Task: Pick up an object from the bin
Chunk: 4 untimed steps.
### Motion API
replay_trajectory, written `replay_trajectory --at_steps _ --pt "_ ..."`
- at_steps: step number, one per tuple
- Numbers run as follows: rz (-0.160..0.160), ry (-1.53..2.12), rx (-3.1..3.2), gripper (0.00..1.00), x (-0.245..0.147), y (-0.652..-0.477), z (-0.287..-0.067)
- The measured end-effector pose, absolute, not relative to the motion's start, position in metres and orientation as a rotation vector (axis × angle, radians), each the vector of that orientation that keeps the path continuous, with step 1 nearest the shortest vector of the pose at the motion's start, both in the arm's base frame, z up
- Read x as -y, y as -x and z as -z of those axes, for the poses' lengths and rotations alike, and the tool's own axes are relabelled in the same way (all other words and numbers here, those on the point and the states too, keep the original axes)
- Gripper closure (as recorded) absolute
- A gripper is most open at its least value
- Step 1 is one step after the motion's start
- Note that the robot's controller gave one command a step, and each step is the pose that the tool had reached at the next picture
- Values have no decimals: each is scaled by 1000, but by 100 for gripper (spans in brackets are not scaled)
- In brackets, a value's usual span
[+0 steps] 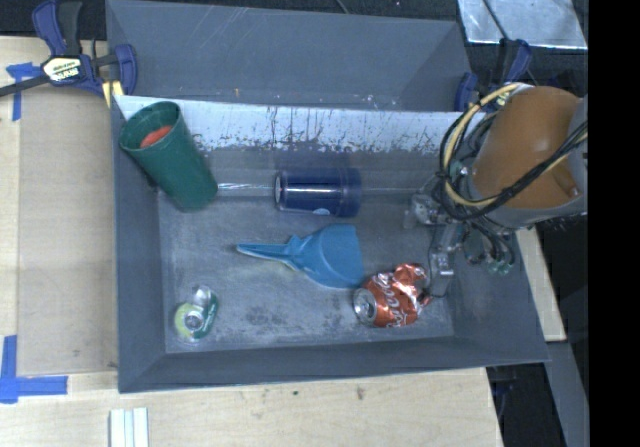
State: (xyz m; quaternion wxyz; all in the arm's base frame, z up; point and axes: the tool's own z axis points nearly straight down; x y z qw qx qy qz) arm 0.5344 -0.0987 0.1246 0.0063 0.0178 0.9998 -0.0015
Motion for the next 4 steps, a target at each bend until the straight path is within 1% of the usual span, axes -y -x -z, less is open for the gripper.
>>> replay_trajectory --at_steps 1,2,3,4 --pt "0 -17 -3136 0 92 -538 -91" --pt "1 220 -3133 0 105 -531 -83" --pt "9 653 -3065 0 94 -549 -82" --pt "5 1058 -2950 100 85 -565 -74"
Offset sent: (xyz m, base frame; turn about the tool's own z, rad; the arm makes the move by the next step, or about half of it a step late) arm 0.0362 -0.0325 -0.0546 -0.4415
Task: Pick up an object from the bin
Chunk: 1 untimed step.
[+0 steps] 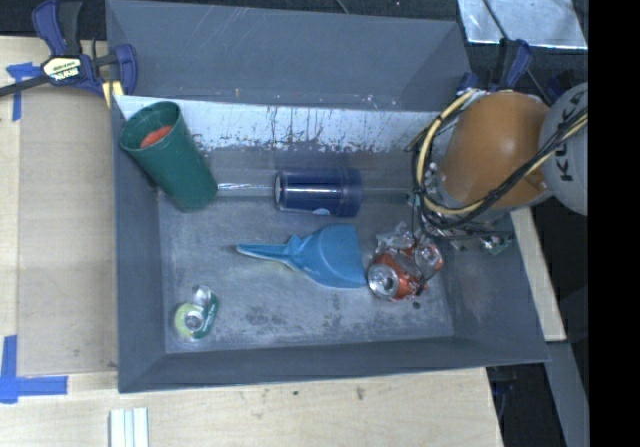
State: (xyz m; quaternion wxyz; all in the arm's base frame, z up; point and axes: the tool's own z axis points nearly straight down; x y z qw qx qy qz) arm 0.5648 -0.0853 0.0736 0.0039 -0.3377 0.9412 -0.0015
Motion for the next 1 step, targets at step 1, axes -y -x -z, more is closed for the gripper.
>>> replay_trajectory --at_steps 1 --pt "5 1058 -2950 100 85 -565 -74"
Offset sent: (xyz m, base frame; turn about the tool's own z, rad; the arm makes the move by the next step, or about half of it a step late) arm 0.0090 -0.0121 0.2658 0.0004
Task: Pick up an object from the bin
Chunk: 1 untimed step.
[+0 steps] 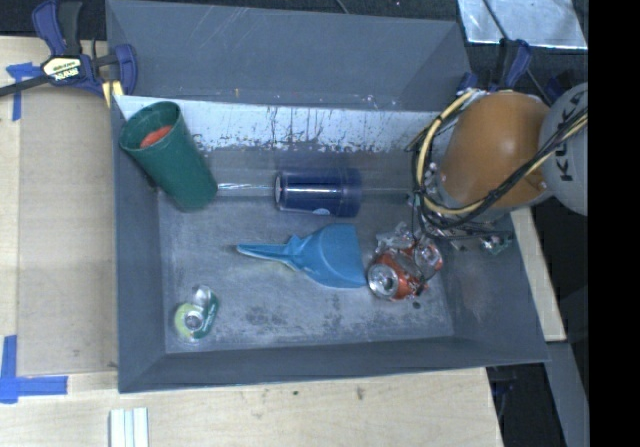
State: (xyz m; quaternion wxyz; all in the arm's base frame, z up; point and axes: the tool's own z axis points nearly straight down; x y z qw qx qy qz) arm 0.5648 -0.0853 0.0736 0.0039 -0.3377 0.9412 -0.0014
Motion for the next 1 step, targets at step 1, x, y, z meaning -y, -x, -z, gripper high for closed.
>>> replay_trajectory --at_steps 1 --pt "3 1055 -2951 100 94 -571 -269"
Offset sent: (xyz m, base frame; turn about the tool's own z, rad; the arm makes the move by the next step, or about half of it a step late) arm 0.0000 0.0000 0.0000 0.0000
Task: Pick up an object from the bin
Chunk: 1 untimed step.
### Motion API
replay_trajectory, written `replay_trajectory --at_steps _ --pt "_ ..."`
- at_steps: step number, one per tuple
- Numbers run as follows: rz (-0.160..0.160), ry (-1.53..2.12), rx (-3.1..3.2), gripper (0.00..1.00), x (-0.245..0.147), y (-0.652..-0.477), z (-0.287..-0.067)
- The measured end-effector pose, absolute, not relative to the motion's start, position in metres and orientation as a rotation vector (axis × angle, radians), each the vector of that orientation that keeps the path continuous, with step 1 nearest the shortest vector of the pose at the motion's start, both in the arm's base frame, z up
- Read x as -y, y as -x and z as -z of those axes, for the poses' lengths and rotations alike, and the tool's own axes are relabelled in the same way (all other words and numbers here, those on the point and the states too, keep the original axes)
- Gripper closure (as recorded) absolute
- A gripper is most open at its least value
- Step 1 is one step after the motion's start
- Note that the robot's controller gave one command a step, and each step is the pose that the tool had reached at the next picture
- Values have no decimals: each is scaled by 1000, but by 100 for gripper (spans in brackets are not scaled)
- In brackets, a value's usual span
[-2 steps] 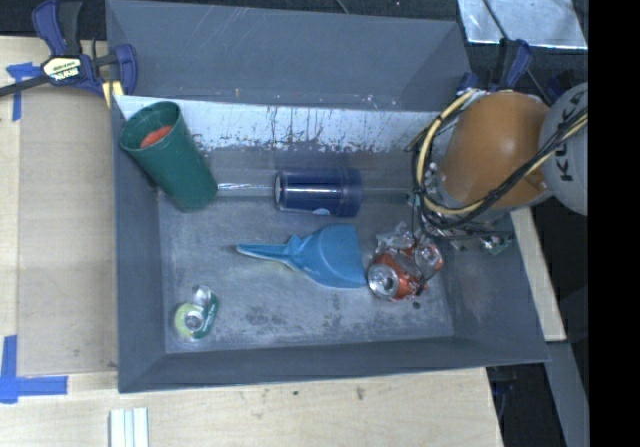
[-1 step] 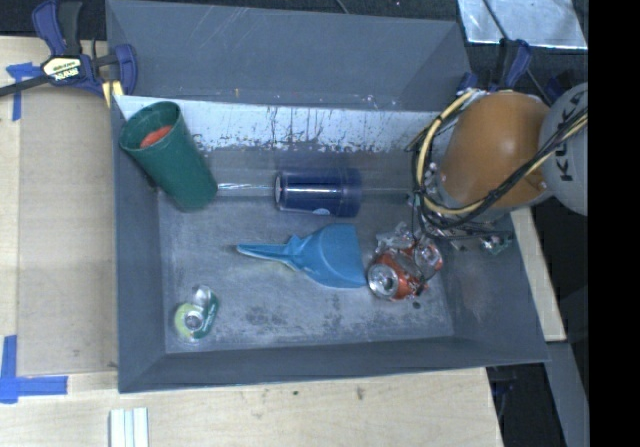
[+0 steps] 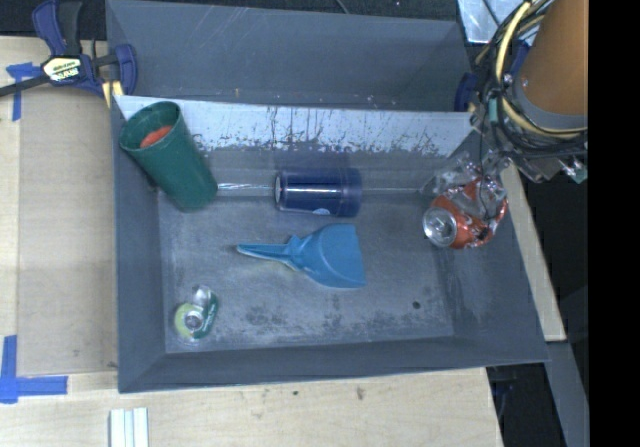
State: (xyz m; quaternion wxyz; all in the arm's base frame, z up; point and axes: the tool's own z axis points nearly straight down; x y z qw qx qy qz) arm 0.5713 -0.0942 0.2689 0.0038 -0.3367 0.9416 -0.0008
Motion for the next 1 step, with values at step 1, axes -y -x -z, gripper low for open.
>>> replay_trajectory --at_steps 1 --pt "4 1054 -2949 100 97 -574 -322"
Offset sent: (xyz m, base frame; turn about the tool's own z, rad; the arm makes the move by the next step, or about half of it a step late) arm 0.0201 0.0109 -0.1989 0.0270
